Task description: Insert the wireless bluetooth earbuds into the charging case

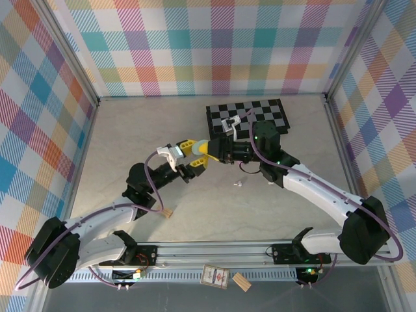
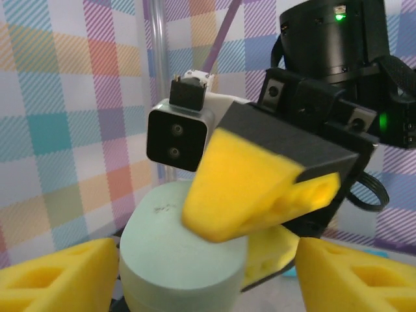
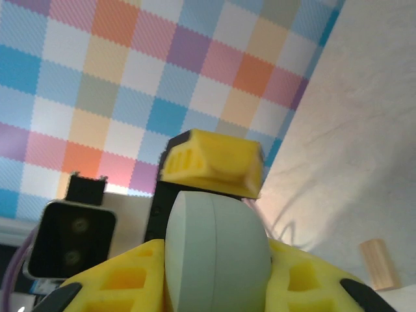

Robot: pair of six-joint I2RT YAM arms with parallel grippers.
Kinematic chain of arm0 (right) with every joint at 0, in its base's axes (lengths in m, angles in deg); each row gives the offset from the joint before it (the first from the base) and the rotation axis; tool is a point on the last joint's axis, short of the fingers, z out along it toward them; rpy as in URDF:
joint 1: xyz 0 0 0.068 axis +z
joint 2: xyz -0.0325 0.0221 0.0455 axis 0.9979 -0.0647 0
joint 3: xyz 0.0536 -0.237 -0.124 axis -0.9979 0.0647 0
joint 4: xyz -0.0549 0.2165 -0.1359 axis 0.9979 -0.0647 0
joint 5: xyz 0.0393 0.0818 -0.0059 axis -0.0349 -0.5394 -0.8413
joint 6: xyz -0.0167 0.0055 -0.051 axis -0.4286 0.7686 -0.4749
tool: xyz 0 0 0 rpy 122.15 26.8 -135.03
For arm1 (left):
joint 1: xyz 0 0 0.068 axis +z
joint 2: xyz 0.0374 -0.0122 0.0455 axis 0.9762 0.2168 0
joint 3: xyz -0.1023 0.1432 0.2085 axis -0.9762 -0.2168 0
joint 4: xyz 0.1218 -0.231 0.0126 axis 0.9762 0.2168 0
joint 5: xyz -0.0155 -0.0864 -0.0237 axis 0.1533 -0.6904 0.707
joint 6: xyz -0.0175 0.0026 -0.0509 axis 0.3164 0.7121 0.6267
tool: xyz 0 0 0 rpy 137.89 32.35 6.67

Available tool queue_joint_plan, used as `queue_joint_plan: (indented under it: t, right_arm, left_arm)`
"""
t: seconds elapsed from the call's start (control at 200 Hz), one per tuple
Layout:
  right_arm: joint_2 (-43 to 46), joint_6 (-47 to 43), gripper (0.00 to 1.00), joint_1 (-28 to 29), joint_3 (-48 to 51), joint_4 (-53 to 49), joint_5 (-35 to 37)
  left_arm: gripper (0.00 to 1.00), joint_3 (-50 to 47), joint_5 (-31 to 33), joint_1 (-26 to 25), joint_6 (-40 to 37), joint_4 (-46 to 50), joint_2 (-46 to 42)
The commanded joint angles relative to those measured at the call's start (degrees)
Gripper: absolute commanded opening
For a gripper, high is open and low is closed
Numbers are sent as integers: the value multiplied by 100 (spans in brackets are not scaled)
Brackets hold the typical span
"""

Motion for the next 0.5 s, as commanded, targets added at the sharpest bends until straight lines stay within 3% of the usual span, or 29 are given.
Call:
queue_joint_plan:
  t: [0.0, 0.1, 0.21, 0.385, 0.495]
  right_arm:
    - [13, -688, 22, -27, -54, -474, 580]
    - [-219, -1057, 22, -117, -96, -911, 1055]
    - [-620, -1437, 22, -224, -209, -1525, 1747]
    - [-1371, -1777, 21, -267, -379, -2077, 2697]
    - [-1834, -1853, 21, -303, -463, -2072, 2899]
  left_arm:
    - [85, -69, 187, -39, -406, 909, -526]
    - [96, -172, 460, -39, -643, 1834, -994]
    - [100, -280, 732, -39, -666, 2701, -1430]
    - [100, -482, 1281, -39, 330, 3406, -1891]
    - [100, -438, 1925, -39, 977, 3999, -2066]
